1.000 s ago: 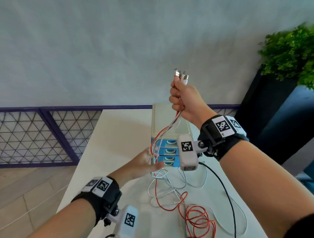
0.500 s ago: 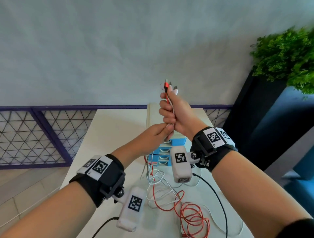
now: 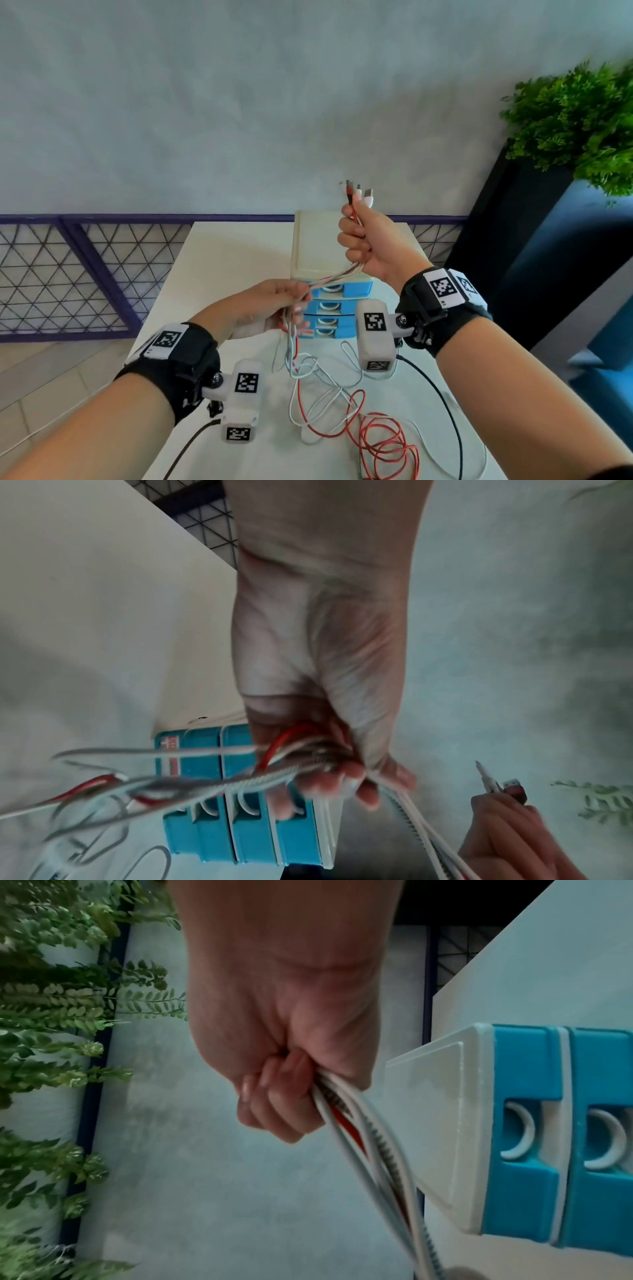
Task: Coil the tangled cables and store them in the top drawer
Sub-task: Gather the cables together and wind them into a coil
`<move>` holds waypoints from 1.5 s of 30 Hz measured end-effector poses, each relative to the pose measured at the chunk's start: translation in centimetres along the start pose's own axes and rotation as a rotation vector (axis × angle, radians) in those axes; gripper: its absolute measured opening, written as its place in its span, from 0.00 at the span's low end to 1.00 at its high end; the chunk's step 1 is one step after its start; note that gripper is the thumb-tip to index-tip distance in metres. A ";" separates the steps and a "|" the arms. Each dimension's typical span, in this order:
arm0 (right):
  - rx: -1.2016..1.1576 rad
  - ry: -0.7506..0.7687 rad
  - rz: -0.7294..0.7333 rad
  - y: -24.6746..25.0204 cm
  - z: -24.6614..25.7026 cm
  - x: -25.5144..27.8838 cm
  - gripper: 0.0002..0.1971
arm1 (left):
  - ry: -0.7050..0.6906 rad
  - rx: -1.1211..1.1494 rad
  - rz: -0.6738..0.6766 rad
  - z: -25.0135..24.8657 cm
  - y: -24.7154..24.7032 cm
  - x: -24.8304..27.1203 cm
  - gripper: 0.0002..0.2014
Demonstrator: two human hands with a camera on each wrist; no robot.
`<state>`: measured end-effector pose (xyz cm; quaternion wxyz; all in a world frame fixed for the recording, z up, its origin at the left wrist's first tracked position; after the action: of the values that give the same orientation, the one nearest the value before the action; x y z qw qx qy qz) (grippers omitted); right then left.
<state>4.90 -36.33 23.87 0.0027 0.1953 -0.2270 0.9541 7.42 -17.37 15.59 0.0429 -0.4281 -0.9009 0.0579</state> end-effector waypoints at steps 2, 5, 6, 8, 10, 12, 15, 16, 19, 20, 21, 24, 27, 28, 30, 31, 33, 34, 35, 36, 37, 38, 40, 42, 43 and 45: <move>0.074 -0.129 0.091 0.0 -0.4 0.3 0.20 | -0.090 0.018 -0.094 0.1 0.6 -0.1 0.10; 0.236 -0.277 0.192 -0.2 -1.5 1.0 0.19 | -0.177 0.121 -0.111 0.0 1.5 -0.1 0.07; 0.271 -0.306 0.205 -0.3 -1.8 1.2 0.19 | -0.180 0.143 -0.109 0.0 1.6 0.0 0.06; 0.308 -0.328 0.195 -0.4 -2.2 1.3 0.19 | -0.189 0.090 -0.128 -0.1 1.6 0.0 0.05; 0.345 -0.306 0.140 -0.4 -2.6 1.1 0.18 | -0.226 -0.101 -0.139 -0.4 1.3 0.0 0.06; 0.345 -0.233 0.070 -0.2 -3.2 0.7 0.17 | -0.273 -0.295 -0.119 -1.2 1.0 0.0 0.07; 0.304 -0.141 -0.030 0.2 -3.8 0.2 0.16 | -0.321 -0.471 -0.086 -2.9 0.8 -0.4 0.08; 0.299 -0.153 -0.039 0.4 -3.9 0.1 0.16 | -0.333 -0.535 -0.077 -3.5 0.8 -0.6 0.09; 0.329 -0.256 0.044 0.4 -4.3 0.4 0.19 | -0.359 -0.712 -0.050 -4.9 0.2 -1.3 0.09; 0.339 -0.276 0.072 0.1 -4.5 0.6 0.20 | -0.367 -0.738 -0.050 -5.1 0.0 -1.5 0.09; 0.341 -0.286 0.085 -0.1 -4.7 0.8 0.21 | -0.379 -0.745 -0.053 -5.2 -0.3 -1.7 0.09; 0.301 -0.284 0.121 -0.9 -5.4 1.0 0.24 | -0.428 -0.755 -0.065 -5.2 -0.8 -2.2 0.10; 0.212 -0.270 0.172 -1.0 -6.1 0.9 0.26 | -0.420 -0.778 -0.115 -5.2 -1.0 -2.3 0.05; 0.199 -0.264 0.173 -1.1 -6.2 0.9 0.25 | -0.408 -0.784 -0.139 -5.1 -1.1 -2.3 0.08; 0.239 -0.237 0.136 -1.1 -6.4 0.7 0.24 | -0.400 -0.820 -0.163 -5.1 -1.1 -2.0 0.12; 0.268 -0.226 0.120 -1.1 -6.5 0.7 0.23 | -0.408 -0.852 -0.172 -5.0 -1.2 -1.8 0.14; 0.310 -0.216 0.096 -1.0 -6.5 0.4 0.21 | -0.427 -0.911 -0.199 -4.8 -1.0 -1.6 0.16; 0.329 -0.213 0.076 -1.0 -6.4 0.3 0.20 | -0.430 -0.924 -0.219 -4.7 -0.9 -1.5 0.18; 0.344 -0.211 0.058 -0.8 -6.3 0.2 0.19 | -0.431 -0.927 -0.238 -4.7 -0.8 -1.5 0.19; 0.349 -0.215 0.050 -0.8 -6.3 0.1 0.19 | -0.426 -0.926 -0.259 -4.6 -0.7 -1.6 0.20; 0.343 -0.223 0.051 -0.6 -6.2 0.0 0.18 | -0.414 -0.922 -0.281 -4.5 -0.6 -1.6 0.21; 0.335 -0.230 0.056 -0.6 -6.1 -0.1 0.17 | -0.393 -0.909 -0.302 -4.4 -0.4 -1.7 0.22; 0.329 -0.241 0.054 -0.6 -6.0 -0.1 0.15 | -0.351 -0.896 -0.326 -4.1 -0.2 -1.8 0.22; 0.333 -0.236 0.056 -0.5 -5.9 0.0 0.14 | -0.313 -0.942 -0.300 -3.9 -0.1 -1.9 0.17; 0.337 -0.225 0.057 -0.3 -5.9 0.0 0.13 | -0.300 -0.951 -0.263 -3.8 0.0 -1.9 0.14; 0.362 -0.208 0.047 0.0 -6.0 0.0 0.11 | -0.271 -0.925 -0.166 -3.4 0.3 -1.8 0.10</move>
<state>2.65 -33.72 18.99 -0.0782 0.2848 -0.0555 0.9538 9.21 -18.41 18.91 -0.2652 -0.3177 -0.8606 -0.2967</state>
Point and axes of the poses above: each hand's wrist, its own x-axis away from the middle knuckle, its own y-axis out of the back of the hand, z = x × y, the point moved 1 cm from there along -x, towards the middle knuckle, and after that the axes turned 15 degrees about -y, right-handed, at the moved point
